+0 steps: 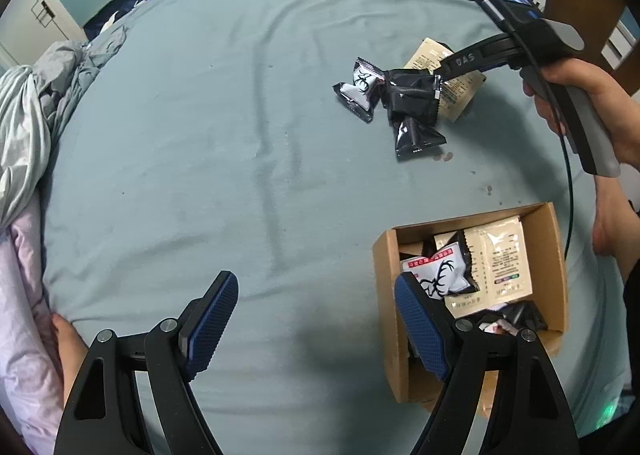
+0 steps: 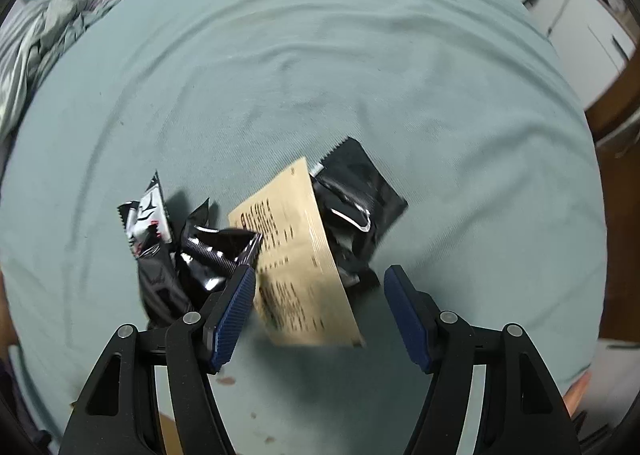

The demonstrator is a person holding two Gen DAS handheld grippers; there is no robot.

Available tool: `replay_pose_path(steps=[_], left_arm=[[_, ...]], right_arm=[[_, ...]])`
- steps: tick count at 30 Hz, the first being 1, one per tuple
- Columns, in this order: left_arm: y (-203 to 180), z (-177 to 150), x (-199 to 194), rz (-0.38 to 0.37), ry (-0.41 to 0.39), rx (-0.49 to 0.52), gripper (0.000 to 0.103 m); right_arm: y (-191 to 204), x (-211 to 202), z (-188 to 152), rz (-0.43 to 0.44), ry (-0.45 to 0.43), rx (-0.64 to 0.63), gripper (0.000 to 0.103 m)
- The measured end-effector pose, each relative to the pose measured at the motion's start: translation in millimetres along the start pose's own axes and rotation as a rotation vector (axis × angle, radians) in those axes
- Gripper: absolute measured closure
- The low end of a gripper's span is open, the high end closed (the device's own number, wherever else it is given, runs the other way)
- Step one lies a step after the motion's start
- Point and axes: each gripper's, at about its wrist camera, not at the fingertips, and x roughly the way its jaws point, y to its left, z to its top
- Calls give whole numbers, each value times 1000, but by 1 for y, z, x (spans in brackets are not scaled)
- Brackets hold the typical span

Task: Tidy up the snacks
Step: 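Grasp a beige paper sachet from the pile with the right tool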

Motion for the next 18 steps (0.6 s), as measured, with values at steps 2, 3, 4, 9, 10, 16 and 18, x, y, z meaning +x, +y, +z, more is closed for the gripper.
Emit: replay_pose_path(steps=[2,3,4,9,10,16,18], left_arm=[[-2,1,-1,11,-16,11,22],[-4,2,-2,18,-26,21,22],[-6,2,-2,24,-34,31,22],[-20,12,6,35,-49,81,21],[-23,16,9,31,-50,92,21],[-44,60,46,-44,37,101,21],[-50,77,59,-76,63,81,22]], right_arm=[[6,-5,-3,10,-36,-34,70],[5,-9,-2,29,-49,-34,74],[6,-13,-4,48,-58,-31,80],[-1,-36,-26,152,-80,-10,97],[-4,-40,-30,165,-88,-3,102],[-23,-74,-47,226,-122,54,102],[-27,-88,-56,242,-145,70,102]])
